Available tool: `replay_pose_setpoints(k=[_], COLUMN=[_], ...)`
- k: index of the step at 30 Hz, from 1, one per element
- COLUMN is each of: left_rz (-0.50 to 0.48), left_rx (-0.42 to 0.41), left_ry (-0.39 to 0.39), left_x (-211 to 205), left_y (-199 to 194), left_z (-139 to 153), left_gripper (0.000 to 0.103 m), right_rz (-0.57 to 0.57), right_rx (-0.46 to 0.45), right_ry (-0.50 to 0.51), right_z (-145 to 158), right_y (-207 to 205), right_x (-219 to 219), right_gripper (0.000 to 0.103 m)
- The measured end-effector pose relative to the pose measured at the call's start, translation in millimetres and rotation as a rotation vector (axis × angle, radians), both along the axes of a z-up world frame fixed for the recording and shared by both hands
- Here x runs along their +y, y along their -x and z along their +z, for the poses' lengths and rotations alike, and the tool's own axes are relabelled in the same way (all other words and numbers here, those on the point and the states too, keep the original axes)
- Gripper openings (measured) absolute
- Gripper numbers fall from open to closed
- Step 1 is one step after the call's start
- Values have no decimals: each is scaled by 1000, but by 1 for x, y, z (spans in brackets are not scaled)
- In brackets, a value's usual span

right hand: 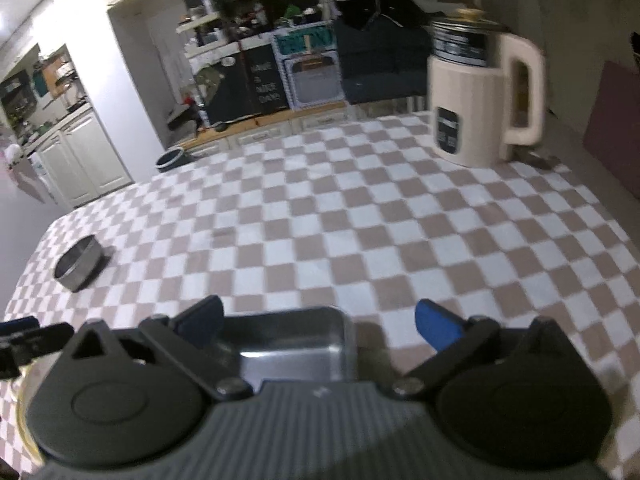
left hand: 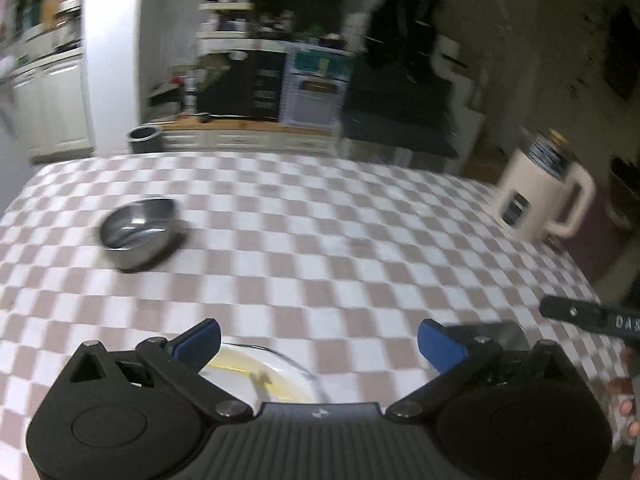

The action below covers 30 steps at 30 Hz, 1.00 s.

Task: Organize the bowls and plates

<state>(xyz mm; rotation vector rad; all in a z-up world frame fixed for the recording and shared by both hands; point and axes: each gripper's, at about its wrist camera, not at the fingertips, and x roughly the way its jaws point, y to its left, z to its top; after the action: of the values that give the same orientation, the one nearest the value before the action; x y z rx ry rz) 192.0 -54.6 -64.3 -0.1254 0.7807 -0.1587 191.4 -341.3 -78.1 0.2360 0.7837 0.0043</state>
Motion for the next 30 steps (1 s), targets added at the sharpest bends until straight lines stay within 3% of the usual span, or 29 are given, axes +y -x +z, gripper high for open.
replay_pose_setpoints(k=[5, 9, 14, 16, 21, 24, 30], left_rz=[126, 203, 303, 334, 472, 508, 531], left_rx=[-16, 36, 100, 105, 133, 161, 186], left_ry=[-12, -10, 63, 96, 275, 356, 406], left_x=[62, 105, 156, 170, 208, 217, 215], left_y=[-14, -34, -54, -61, -80, -93, -120], left_z=[9, 3, -7, -8, -25, -39, -61], left_gripper=[103, 103, 101, 88, 66, 60, 51], right_rz=[78, 158, 269, 297, 374, 419, 498], right_rx=[-57, -65, -48, -44, -4, 32, 72], right_ry=[-11, -17, -19, -33, -155, -158, -60], right_z=[13, 20, 18, 18, 2, -9, -33], right_y=[-29, -60, -112, -130, -184, -208, -239], right_x=[49, 90, 146, 165, 211, 240, 292], right_gripper=[103, 103, 97, 85, 69, 59, 50])
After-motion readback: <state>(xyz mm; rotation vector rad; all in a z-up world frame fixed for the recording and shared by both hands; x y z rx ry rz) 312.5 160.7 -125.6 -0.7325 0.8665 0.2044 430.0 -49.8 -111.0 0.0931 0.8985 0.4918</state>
